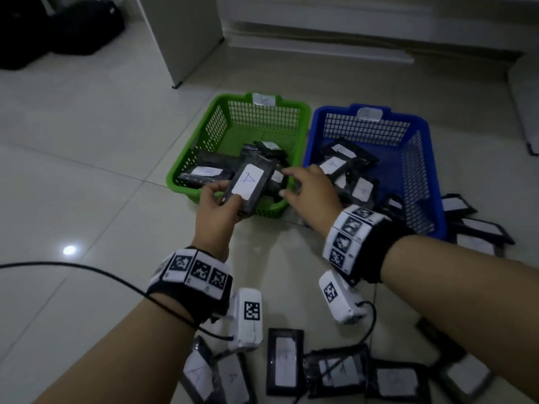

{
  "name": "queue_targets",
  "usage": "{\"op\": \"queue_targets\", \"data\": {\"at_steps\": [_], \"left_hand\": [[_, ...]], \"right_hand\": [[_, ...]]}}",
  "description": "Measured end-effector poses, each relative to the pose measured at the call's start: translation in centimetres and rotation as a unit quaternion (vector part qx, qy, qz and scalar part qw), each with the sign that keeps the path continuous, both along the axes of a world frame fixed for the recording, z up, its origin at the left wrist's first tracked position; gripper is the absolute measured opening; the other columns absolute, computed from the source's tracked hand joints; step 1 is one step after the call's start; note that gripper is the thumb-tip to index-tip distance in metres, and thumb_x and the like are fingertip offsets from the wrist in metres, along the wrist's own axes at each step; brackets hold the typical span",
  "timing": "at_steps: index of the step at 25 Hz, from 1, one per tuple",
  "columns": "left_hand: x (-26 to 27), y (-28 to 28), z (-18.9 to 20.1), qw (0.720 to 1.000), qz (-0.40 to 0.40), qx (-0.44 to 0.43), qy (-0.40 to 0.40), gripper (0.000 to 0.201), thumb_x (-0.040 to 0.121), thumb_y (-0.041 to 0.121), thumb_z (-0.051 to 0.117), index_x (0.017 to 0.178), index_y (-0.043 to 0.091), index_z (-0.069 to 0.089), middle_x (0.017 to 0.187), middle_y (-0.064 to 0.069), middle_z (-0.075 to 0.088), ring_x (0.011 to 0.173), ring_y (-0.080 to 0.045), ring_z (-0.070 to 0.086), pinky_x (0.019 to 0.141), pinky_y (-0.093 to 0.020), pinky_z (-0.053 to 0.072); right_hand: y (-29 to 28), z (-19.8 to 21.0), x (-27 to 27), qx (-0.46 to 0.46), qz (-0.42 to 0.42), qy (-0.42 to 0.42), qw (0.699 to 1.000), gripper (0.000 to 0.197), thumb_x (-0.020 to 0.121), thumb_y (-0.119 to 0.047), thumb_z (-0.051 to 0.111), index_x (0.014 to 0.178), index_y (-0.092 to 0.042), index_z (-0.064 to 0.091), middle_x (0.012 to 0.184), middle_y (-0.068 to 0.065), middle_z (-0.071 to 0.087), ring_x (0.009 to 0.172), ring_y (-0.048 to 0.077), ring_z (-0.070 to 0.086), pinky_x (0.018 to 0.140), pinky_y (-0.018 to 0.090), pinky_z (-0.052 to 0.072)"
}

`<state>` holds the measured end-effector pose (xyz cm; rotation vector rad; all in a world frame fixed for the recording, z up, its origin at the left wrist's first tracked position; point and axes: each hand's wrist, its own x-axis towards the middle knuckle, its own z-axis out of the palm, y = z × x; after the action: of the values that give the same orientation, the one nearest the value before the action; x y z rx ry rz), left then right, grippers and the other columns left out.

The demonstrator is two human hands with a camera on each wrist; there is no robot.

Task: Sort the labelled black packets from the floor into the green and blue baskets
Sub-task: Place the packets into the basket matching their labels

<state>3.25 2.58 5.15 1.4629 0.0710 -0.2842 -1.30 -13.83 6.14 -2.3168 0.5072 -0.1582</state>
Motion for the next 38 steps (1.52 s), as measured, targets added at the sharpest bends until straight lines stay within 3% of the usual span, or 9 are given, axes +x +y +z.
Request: {"op": "queue_targets", "data": {"at_steps": [3,7,14,17,20,23,26,32,38], "left_hand": [[-1.6,-3.2,0.6,0.997,-0.063,0.014,-0.048,0.028,0.084,0.001,0.060,0.099,0.023,0.052,0.097,-0.005,0.061,0.087,-0.020,0.059,0.069,-0.029,0.051],[-4.8,-8.4,0.9,0.977,-0.173,0.050,-0.113,0.031,0.085,0.007,0.064,0.108,0.025,0.054,0.088,-0.001,0.058,0.083,-0.018,0.062,0.075,-0.028,0.055],[-8.2,-14.8,-1.3,0.935,-0.185,0.204,-0.222,0.026,0.081,0.022,0.071,0.101,0.021,0.055,0.093,-0.001,0.065,0.082,-0.013,0.062,0.078,-0.025,0.052],[-8.4,-15.5,-2.0,0.897,-0.201,0.271,-0.287,0.031,0.084,0.027,0.069,0.113,0.017,0.063,0.109,-0.004,0.057,0.090,-0.013,0.057,0.082,-0.016,0.043],[-9.6,-15.4,-2.4,0.857,-0.213,0.300,-0.360,0.034,0.086,0.024,0.065,0.118,0.013,0.065,0.124,-0.008,0.050,0.113,-0.022,0.049,0.095,-0.016,0.035],[-12.8,-14.7,-2.6,0.830,-0.197,0.278,-0.442,0.019,0.084,0.018,0.065,0.103,0.014,0.068,0.107,-0.006,0.056,0.104,-0.022,0.050,0.092,-0.020,0.037],[-16.5,-15.0,-4.3,0.833,-0.318,0.260,-0.371,0.007,0.085,0.017,0.063,0.092,0.017,0.066,0.091,-0.001,0.060,0.086,-0.016,0.055,0.080,-0.029,0.047],[-19.2,-19.1,-7.6,0.806,-0.404,0.381,-0.205,0.051,0.080,0.024,0.069,0.127,0.011,0.053,0.127,-0.012,0.049,0.108,-0.027,0.055,0.097,-0.034,0.045],[-19.8,-19.7,-8.3,0.807,-0.418,0.397,-0.131,0.054,0.072,0.020,0.076,0.118,0.007,0.051,0.107,-0.013,0.062,0.104,-0.027,0.056,0.075,-0.025,0.039]], "right_hand": [[-3.8,0.0,-5.2,-0.043,-0.039,-0.073,0.996,0.020,0.084,-0.007,0.062,0.102,-0.014,0.068,0.102,0.007,0.058,0.088,0.019,0.058,0.085,0.026,0.046],[-9.3,-2.1,-12.9,-0.154,-0.142,-0.043,0.977,0.010,0.081,-0.010,0.062,0.088,-0.014,0.068,0.091,0.010,0.061,0.093,0.032,0.055,0.083,0.038,0.045],[-11.7,-4.4,-20.6,-0.155,-0.061,0.000,0.986,0.050,0.085,0.000,0.056,0.132,-0.014,0.055,0.133,0.007,0.050,0.130,0.023,0.038,0.109,0.017,0.019],[-12.6,-4.2,-22.1,-0.100,-0.002,0.032,0.995,0.060,0.088,0.006,0.049,0.144,-0.015,0.041,0.152,0.001,0.033,0.144,0.014,0.021,0.115,0.019,0.010],[-13.0,-3.9,-23.6,-0.070,-0.023,0.013,0.997,0.058,0.087,0.008,0.049,0.141,-0.014,0.045,0.152,0.001,0.033,0.141,0.013,0.027,0.115,0.021,0.017],[-13.2,-3.8,-25.8,-0.036,-0.180,0.041,0.982,0.048,0.085,-0.004,0.059,0.130,-0.018,0.055,0.134,0.008,0.046,0.123,0.021,0.047,0.106,0.024,0.035],[-13.6,-4.8,-28.3,-0.043,-0.241,0.116,0.963,0.047,0.077,-0.021,0.071,0.122,-0.017,0.059,0.124,0.015,0.052,0.118,0.032,0.049,0.103,0.037,0.042],[-12.8,-6.0,-30.9,-0.011,-0.212,0.246,0.946,0.087,0.062,-0.065,0.072,0.133,-0.025,0.043,0.121,0.009,0.044,0.118,0.027,0.042,0.099,0.036,0.041],[-13.2,-7.7,-30.6,0.049,-0.224,0.213,0.950,0.076,0.060,-0.059,0.071,0.121,-0.022,0.043,0.109,0.002,0.062,0.098,0.024,0.062,0.084,0.039,0.053]]}}
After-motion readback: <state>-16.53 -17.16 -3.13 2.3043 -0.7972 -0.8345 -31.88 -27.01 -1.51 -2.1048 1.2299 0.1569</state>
